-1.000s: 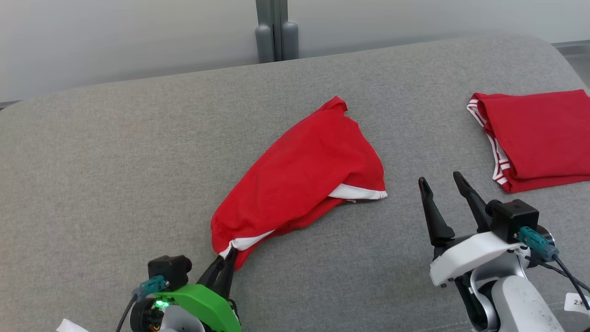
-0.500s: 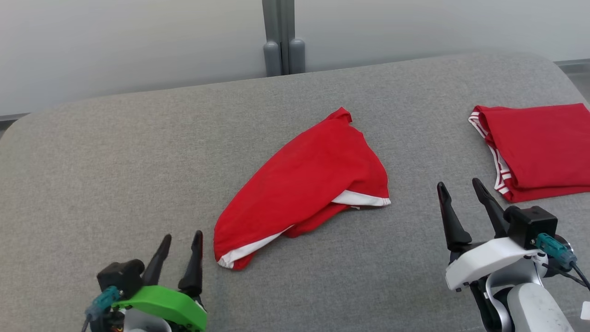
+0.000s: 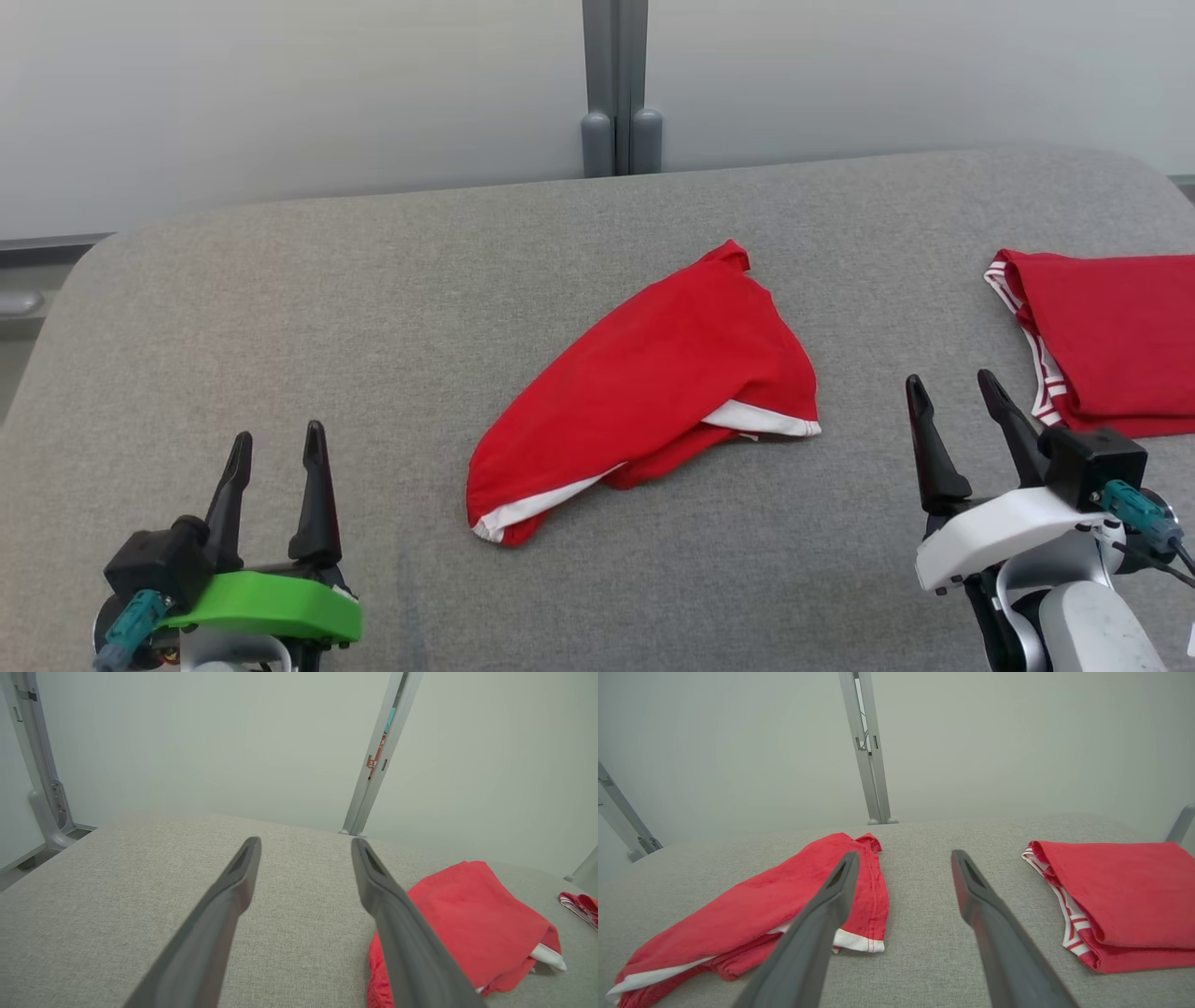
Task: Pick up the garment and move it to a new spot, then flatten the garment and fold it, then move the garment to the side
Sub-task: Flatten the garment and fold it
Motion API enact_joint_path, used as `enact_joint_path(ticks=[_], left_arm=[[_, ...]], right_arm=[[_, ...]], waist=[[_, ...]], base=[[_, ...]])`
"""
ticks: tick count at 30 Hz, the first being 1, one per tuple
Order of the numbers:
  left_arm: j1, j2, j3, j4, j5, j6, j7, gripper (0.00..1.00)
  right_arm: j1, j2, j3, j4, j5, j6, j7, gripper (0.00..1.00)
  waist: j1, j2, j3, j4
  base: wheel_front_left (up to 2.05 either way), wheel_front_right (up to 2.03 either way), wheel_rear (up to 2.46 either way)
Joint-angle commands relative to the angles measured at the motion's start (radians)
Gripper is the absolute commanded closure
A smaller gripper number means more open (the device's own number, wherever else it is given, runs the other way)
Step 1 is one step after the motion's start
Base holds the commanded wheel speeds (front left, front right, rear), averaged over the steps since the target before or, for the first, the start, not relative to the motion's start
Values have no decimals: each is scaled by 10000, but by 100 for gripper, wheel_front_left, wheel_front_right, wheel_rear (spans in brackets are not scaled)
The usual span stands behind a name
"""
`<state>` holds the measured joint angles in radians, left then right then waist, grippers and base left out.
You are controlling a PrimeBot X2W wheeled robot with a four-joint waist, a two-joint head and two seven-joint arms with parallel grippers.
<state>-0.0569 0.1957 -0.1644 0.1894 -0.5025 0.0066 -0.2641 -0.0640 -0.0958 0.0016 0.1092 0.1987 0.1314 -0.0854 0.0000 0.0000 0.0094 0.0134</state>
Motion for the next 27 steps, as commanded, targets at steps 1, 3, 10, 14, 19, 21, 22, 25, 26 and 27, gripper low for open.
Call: enact_joint_path(ticks=[1,3,10,14,19,21,22,25,26,27], left_arm=[[247,-85,92,-47,121,-79,5,0],[304,-178,200,-43,342,-213,4,0],[470,-494,442,115,735,-504,4,0],[480,-633,585,203,926,-666,3,0],[420,-749,777,261,1088,-805,3,0],[424,-796,829,288,1121,-857,3,0],[436,-824,844,301,1153,-876,3,0],[454,-882,848,355,1193,-927,3,0],[442,-900,845,370,1191,-949,3,0],[428,-915,837,390,1215,-967,3,0]], right_arm=[[144,28,0,33,-17,-16,-41,0],[147,39,4,67,-1,-16,-61,0],[95,64,49,138,7,-16,-56,0],[82,85,53,132,-21,-16,-72,0],[153,105,32,160,-16,-16,-100,0],[164,118,44,165,-18,-16,-109,0],[168,129,49,156,-26,-16,-109,0],[145,126,48,156,-7,-16,-123,0],[145,117,47,161,0,-16,-129,0],[149,106,48,168,7,-16,-130,0]], waist=[[0,0,-100,27],[0,0,-141,14],[0,0,-214,-65],[0,0,-235,-104],[0,0,-230,-114],[0,0,-230,-121],[0,0,-226,-127],[0,0,-203,-135],[0,0,-193,-129],[0,0,-184,-122]], base=[[0,0,0],[0,0,0],[0,0,0],[0,0,0],[0,0,0],[0,0,0],[0,0,0],[0,0,0],[0,0,0],[0,0,0]])
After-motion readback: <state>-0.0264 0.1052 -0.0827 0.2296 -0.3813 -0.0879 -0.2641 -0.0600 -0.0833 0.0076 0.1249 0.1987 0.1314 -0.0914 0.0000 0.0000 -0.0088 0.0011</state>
